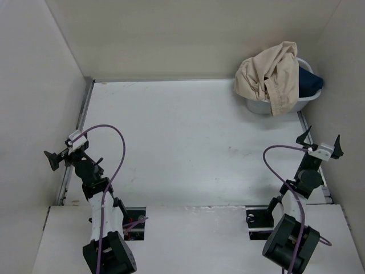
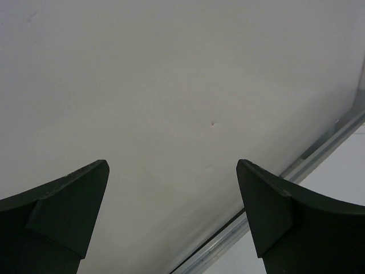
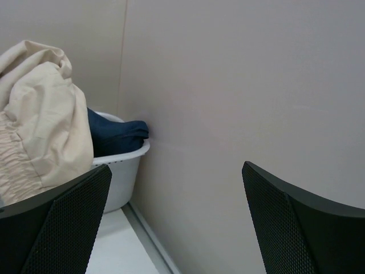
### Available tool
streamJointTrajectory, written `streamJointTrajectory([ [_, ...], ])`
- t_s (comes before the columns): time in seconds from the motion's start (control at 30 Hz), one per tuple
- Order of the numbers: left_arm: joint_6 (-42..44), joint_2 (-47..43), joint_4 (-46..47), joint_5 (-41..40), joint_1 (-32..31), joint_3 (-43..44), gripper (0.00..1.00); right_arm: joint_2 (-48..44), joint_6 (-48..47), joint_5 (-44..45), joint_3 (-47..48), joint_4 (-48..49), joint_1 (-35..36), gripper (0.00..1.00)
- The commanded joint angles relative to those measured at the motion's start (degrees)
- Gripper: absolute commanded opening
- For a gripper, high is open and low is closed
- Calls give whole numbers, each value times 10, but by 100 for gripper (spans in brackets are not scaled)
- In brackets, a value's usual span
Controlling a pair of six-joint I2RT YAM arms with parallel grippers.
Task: Fold and stack the trousers
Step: Grab the trousers from the pile
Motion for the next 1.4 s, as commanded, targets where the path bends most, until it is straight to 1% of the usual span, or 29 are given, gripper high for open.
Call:
streamJointTrajectory([
  [0.0, 2, -4, 37, -4, -3, 1, 100, -5, -3, -46, -51, 52, 0, 100],
  [0.23, -1, -10, 42, -4, -3, -2, 100, 39, -35, -174, -49, 56, -8, 100],
  [0.33, -5, -10, 42, -9, 0, -2, 100, 24, -38, -176, -56, 54, -8, 100],
  [0.53, -7, -10, 42, -7, 4, -2, 100, 32, -35, -181, -54, 57, -8, 100],
  [0.6, -7, -10, 42, -6, 4, -2, 100, 27, -40, -171, -51, 50, -4, 100],
  [0.63, -7, -10, 41, -4, 4, -2, 100, 34, -37, -157, -32, 37, -4, 100],
  [0.67, -7, -10, 41, -3, 4, -2, 100, 34, -33, -138, -13, 14, -4, 100],
  [0.73, -6, -13, 42, 2, 5, -4, 100, -27, -38, -85, 33, -66, 13, 100],
  [0.77, -5, -16, 38, 14, 4, -5, 100, -66, -32, -76, 66, -119, 40, 100],
  [0.83, 3, -14, 29, 51, 2, -4, 100, -66, 9, -49, 161, -216, 78, 100],
  [0.87, 11, -10, 13, 82, -3, 2, 100, -38, 27, -36, 238, -304, 102, 100],
  [0.9, 16, -5, -16, 113, -13, 15, 100, 0, 21, -31, 316, -402, 125, 100],
  [0.93, 16, -1, -54, 142, -24, 36, 100, 43, -16, -35, 390, -488, 145, 100],
  [0.97, 16, 7, -112, 177, -41, 70, 100, 91, -98, -37, 464, -574, 166, 100],
  [1.0, 14, 18, -165, 207, -57, 106, 100, 122, -162, -32, 505, -619, 191, 100],
  [1.03, 11, 32, -221, 239, -74, 144, 100, 146, -201, -26, 535, -633, 220, 100],
  [1.07, 11, 50, -280, 272, -92, 187, 100, 158, -196, -15, 547, -629, 242, 100],
  [1.13, 3, 92, -418, 350, -135, 282, 100, 188, -123, 58, 600, -628, 288, 100],
  [1.17, 2, 106, -465, 378, -149, 312, 100, 210, -73, 78, 633, -644, 296, 100],
  [1.2, -3, 129, -530, 411, -166, 357, 100, 232, -24, 76, 665, -676, 289, 100],
  [1.23, -8, 147, -581, 434, -182, 387, 100, 266, 29, 53, 702, -724, 264, 100],
  [1.27, -18, 172, -639, 461, -203, 423, 100, 305, 63, 31, 732, -769, 244, 100],
  [1.3, -26, 190, -677, 476, -217, 443, 100, 348, 85, 25, 762, -819, 231, 100],
  [1.33, -31, 200, -695, 485, -224, 452, 100, 370, 93, 31, 776, -845, 225, 100],
  [1.37, -41, 221, -732, 499, -241, 466, 100, 419, 108, 64, 804, -898, 222, 100],
])
